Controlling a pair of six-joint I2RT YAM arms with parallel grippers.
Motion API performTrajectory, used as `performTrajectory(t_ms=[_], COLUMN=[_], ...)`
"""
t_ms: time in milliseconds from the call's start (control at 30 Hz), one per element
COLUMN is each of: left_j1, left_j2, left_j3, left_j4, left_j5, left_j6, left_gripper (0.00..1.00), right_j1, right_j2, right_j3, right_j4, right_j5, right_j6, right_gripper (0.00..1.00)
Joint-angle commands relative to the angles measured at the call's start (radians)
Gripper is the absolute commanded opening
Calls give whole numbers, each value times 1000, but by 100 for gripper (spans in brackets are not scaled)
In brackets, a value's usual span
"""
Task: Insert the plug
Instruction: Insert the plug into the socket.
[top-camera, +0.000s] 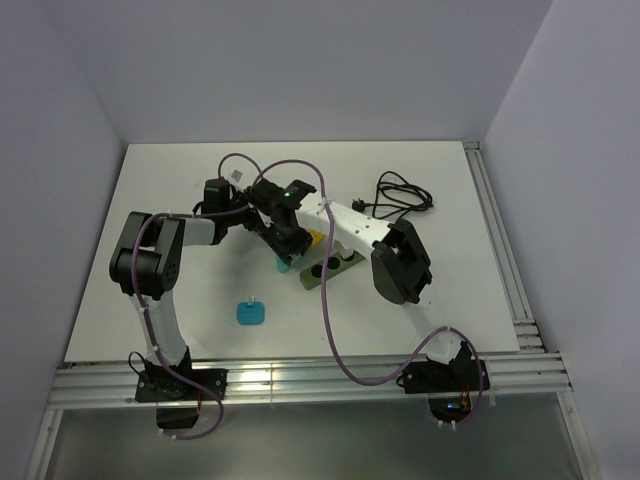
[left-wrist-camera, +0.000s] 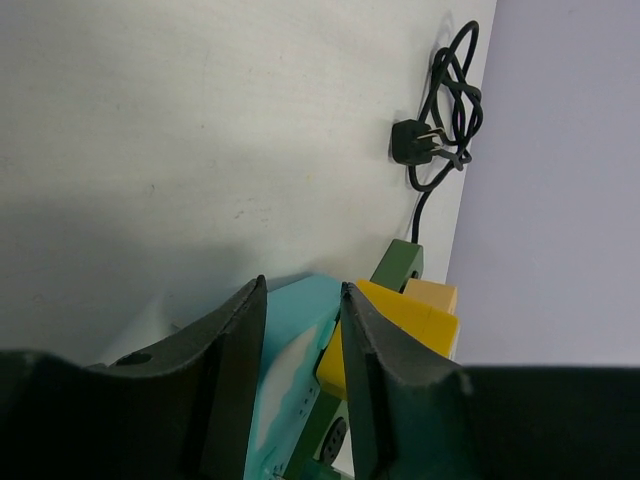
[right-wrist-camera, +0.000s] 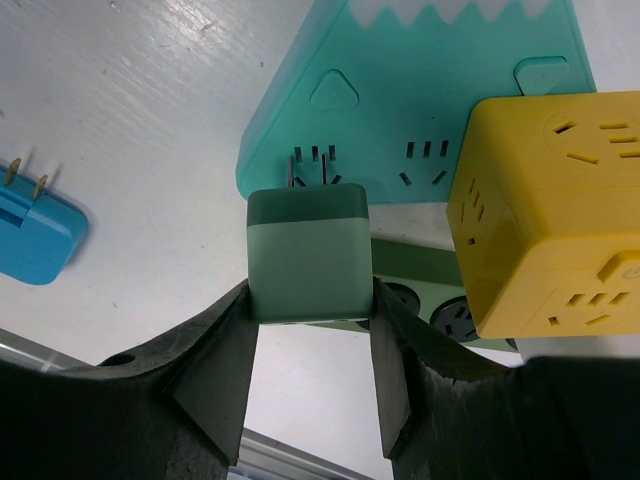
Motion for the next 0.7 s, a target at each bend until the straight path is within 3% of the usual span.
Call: performTrajectory(t_ms=[0,667], left_j1=[-7,-17], left_j2=[-55,-64], left_j3=[-7,-17], left_j4=[50,67], left_j5=[-2,-2], left_j6=[3,0], left_gripper=[40,38], right_j1=[-9,-28], right_j2=[22,20], right_j3=[57,51], right_j4=[-28,-47], right_j5=[-12,-12], right_j6=[-6,-3], right_gripper=[0,0])
